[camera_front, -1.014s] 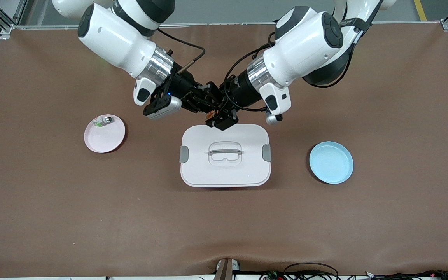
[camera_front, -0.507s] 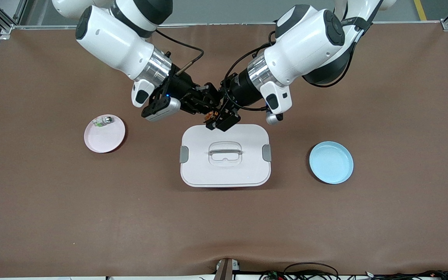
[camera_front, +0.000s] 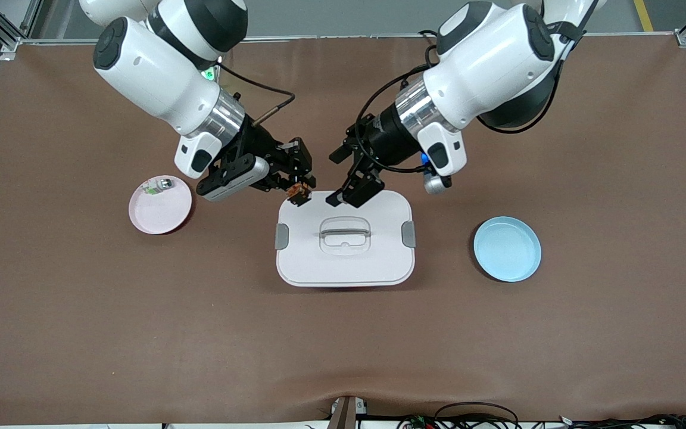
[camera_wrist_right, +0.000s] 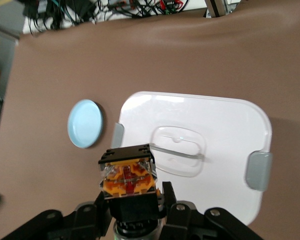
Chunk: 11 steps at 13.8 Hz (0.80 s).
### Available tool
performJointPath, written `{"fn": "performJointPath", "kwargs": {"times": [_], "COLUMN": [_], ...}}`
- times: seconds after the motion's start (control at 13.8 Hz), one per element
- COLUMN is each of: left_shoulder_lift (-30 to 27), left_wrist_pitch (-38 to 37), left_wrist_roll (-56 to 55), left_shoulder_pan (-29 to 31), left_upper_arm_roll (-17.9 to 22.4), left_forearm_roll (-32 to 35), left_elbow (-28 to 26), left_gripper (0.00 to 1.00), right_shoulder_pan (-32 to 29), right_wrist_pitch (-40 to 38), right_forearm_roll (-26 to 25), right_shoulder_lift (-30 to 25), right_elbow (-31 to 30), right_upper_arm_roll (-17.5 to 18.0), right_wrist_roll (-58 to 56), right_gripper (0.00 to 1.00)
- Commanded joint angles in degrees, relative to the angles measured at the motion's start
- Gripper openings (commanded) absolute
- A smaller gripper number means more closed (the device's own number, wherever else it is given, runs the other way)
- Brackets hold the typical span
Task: Transfer orange switch to right arm and place
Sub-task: 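Open the left gripper and withdraw it while the right gripper pulls away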
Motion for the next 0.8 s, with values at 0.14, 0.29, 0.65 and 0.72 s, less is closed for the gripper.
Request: {"fn": "performJointPath", "kwargs": {"times": [0.14,0.29,0.65,0.72], "left_shoulder_lift": [-4.2,-4.9,-6.5,-6.9], "left_wrist_pitch": [-0.9,-2.7,-10.6,-13.8], "left_wrist_roll": [1.2,1.3,15.5,22.8], "left_shoulder_pan": [2.4,3.2,8.4,9.9], "left_upper_arm_roll": [0.1,0.2,-0.1,-0.1], "left_forearm_roll": [6.2,8.7,12.5,12.4], "left_elbow": [-0.3,-0.4,-0.3,-0.3], "left_gripper": [1.0,1.0,1.0,1.0], "right_shoulder_pan": [-5.6,-7.2,-14.0,-14.6], "right_wrist_pitch": [-10.1,-14.3,-23.1,-24.7], "right_forearm_roll": [-3.3,-9.2,-15.5,-18.3], "right_shoulder_lift": [0.3,-0.1,-1.7,-2.2], "right_elbow": [1.5,1.6,1.0,1.0], "right_upper_arm_roll": [0.3,0.4,0.3,0.3], "right_wrist_roll": [-20.4,-24.0,-43.4,-45.7], "right_gripper": [0.0,0.0,0.0,0.0]}}
